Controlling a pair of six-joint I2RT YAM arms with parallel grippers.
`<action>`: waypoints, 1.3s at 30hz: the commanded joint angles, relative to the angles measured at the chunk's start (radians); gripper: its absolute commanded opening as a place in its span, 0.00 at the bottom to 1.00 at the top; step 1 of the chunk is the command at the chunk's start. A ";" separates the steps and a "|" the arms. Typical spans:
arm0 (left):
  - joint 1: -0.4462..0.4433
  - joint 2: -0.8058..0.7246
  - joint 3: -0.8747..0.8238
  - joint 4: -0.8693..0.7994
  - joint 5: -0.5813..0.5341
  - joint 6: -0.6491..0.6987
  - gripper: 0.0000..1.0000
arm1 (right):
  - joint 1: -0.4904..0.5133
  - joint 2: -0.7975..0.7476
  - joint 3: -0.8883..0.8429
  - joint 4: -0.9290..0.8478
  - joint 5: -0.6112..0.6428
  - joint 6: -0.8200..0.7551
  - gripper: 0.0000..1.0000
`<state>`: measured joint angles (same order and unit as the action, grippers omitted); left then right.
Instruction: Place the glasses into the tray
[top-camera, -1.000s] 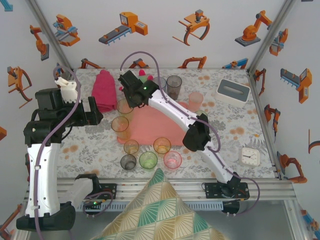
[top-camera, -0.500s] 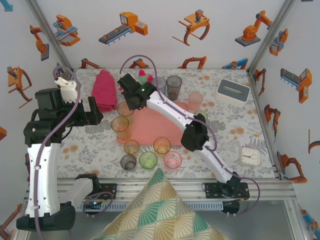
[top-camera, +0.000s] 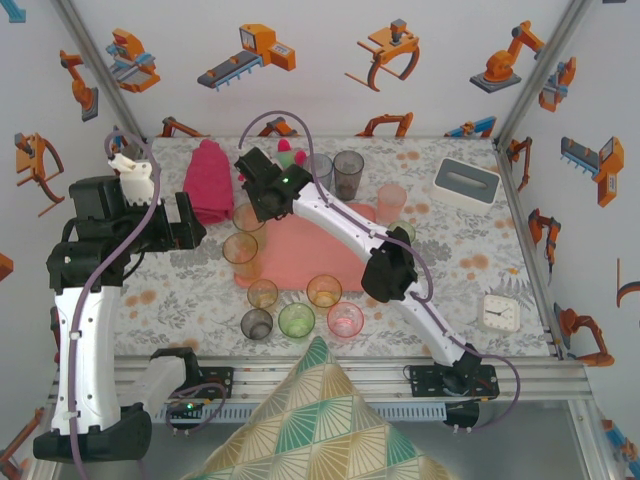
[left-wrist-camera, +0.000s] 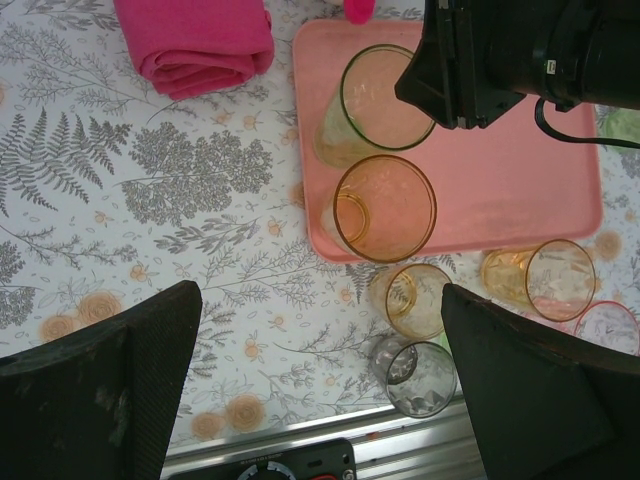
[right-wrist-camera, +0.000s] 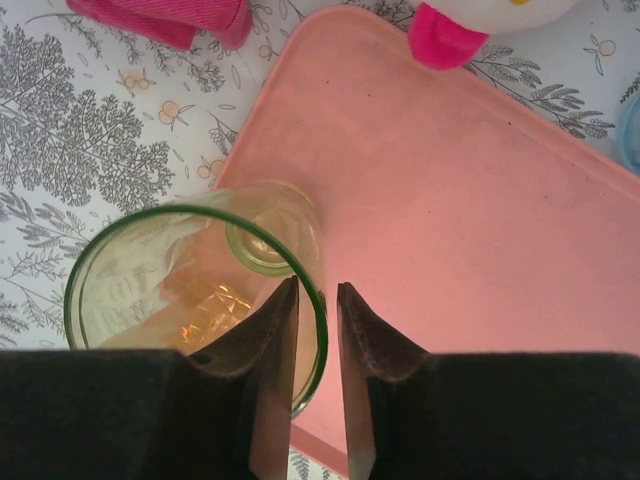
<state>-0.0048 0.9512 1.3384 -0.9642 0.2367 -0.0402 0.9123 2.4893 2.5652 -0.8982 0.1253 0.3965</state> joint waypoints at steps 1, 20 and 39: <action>0.007 -0.002 0.001 0.016 0.024 -0.018 0.97 | -0.001 0.013 0.029 0.031 -0.030 0.007 0.30; 0.017 -0.008 0.003 0.010 0.028 -0.021 0.97 | -0.001 -0.052 0.033 0.038 -0.010 -0.021 0.38; 0.019 -0.016 -0.002 0.005 0.015 -0.003 0.97 | -0.001 -0.135 0.050 0.045 -0.019 -0.026 0.42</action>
<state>0.0082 0.9508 1.3384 -0.9611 0.2474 -0.0483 0.9123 2.4283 2.5835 -0.8616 0.0971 0.3740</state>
